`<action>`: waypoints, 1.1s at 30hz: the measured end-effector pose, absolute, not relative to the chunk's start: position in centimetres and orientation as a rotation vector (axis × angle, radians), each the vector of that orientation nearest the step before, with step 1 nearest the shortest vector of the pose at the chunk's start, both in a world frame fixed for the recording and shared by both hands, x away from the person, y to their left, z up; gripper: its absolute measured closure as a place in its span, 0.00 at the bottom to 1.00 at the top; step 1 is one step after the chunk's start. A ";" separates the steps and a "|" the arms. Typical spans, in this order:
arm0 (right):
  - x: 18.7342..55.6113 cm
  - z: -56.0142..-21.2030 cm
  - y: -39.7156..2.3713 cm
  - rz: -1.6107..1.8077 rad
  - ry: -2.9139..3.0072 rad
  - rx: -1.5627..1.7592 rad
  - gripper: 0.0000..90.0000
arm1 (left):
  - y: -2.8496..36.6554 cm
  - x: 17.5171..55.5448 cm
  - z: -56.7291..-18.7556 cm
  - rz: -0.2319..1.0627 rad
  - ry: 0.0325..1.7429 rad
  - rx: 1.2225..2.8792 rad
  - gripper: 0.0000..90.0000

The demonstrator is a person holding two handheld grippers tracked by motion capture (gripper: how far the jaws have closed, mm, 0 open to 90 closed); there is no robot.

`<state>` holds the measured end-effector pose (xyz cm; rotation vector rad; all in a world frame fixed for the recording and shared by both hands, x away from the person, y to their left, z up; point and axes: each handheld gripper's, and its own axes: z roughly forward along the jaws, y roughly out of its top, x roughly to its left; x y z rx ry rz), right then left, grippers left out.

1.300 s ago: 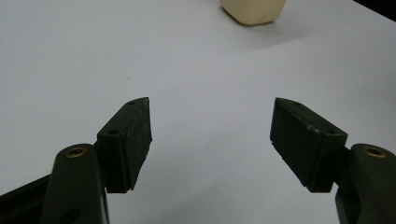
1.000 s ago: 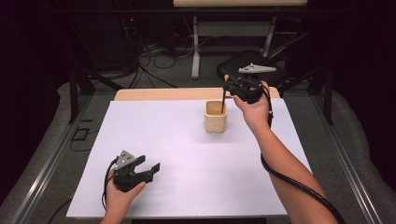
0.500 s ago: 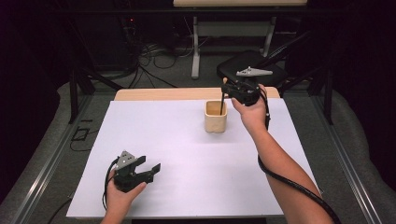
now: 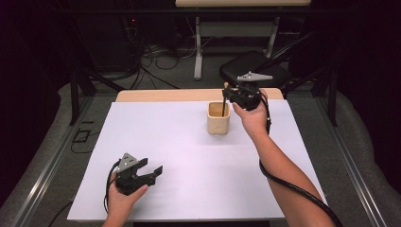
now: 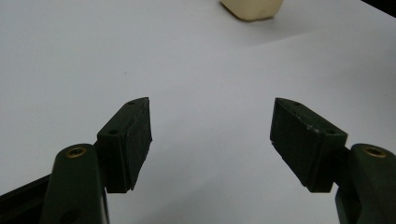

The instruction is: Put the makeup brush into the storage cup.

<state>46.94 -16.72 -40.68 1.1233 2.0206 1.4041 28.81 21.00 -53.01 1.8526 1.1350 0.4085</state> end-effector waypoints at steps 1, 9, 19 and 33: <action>47.0 -40.8 -16.7 1.404 2.021 1.123 0.93 | 21.0 28.8 -53.0 0.408 1.135 1.853 0.33; 47.0 -41.4 -16.5 1.398 2.029 1.124 0.93 | 21.2 28.8 -53.0 0.407 1.139 1.847 0.33; 47.1 -42.8 -16.1 1.380 2.052 1.129 0.93 | 21.2 28.8 -53.1 0.408 1.141 1.847 0.33; 47.2 -43.8 -16.1 1.358 2.063 1.135 0.93 | 21.1 28.8 -53.1 0.405 1.140 1.853 0.33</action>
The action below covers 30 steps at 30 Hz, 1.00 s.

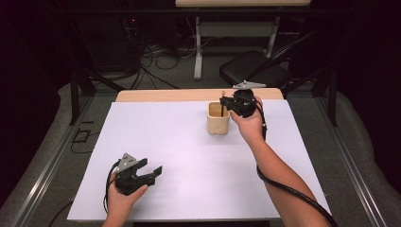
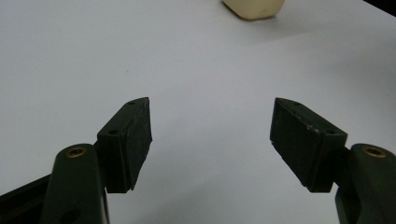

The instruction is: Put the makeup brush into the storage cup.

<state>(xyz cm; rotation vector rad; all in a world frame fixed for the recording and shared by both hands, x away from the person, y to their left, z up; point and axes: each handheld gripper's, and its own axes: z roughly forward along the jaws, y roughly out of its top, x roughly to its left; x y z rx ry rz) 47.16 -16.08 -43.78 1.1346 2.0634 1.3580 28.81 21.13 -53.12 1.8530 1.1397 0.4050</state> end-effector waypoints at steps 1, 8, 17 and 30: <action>47.2 -43.8 -16.1 1.356 2.067 1.138 0.93 | 21.1 28.8 -53.1 0.405 1.138 1.852 0.33; 47.2 -44.2 -16.1 1.348 2.071 1.137 0.93 | 21.1 28.8 -53.1 0.404 1.138 1.853 0.33; 47.2 -44.4 -16.0 1.341 2.078 1.136 0.93 | 21.1 28.8 -53.1 0.406 1.135 1.856 0.33; 47.2 -45.1 -16.0 1.329 2.087 1.141 0.93 | 21.1 28.8 -53.2 0.406 1.136 1.856 0.33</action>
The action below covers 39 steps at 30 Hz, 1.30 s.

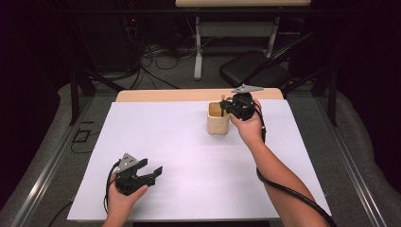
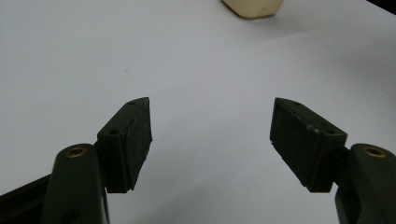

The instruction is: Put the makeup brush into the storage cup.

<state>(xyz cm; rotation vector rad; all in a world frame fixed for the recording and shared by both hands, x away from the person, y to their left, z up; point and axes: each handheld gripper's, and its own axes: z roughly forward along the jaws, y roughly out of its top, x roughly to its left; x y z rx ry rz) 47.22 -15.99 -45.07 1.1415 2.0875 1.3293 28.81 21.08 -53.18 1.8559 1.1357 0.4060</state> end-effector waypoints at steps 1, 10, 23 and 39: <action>47.2 -45.1 -16.0 1.329 2.087 1.141 0.93 | 21.1 28.8 -53.2 0.405 1.136 1.855 0.33; 47.2 -45.1 -16.0 1.327 2.093 1.142 0.93 | 21.1 28.8 -53.2 0.406 1.135 1.857 0.33; 47.3 -45.4 -16.0 1.316 2.114 1.159 0.80 | 21.1 28.8 -53.2 0.404 1.136 1.855 0.33; 47.2 -46.2 -16.3 1.291 2.097 1.203 0.45 | 21.0 28.8 -53.2 0.402 1.139 1.855 0.33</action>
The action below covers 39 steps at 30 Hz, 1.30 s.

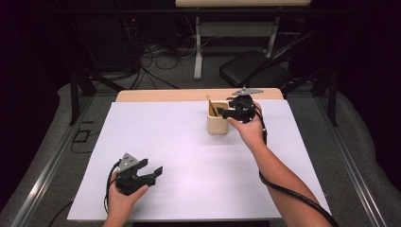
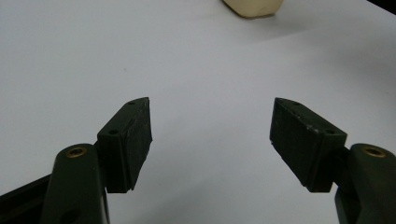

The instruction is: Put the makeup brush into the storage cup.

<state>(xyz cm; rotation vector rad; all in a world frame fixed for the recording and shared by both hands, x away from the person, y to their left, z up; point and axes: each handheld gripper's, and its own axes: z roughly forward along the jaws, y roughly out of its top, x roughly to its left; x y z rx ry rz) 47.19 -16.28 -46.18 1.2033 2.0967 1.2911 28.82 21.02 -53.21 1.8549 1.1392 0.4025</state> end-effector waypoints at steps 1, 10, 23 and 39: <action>47.2 -46.2 -16.3 1.287 2.100 1.200 0.44 | 21.0 28.8 -53.2 0.403 1.139 1.856 0.33; 47.0 -46.0 -16.2 1.290 2.100 1.187 0.43 | 21.1 28.8 -53.2 0.405 1.139 1.854 0.33; 46.9 -45.8 -16.3 1.296 2.100 1.189 0.43 | 21.1 28.8 -53.2 0.405 1.139 1.853 0.33; 46.3 -45.1 -16.9 1.297 2.122 1.159 0.41 | 21.2 28.7 -53.1 0.407 1.141 1.851 0.33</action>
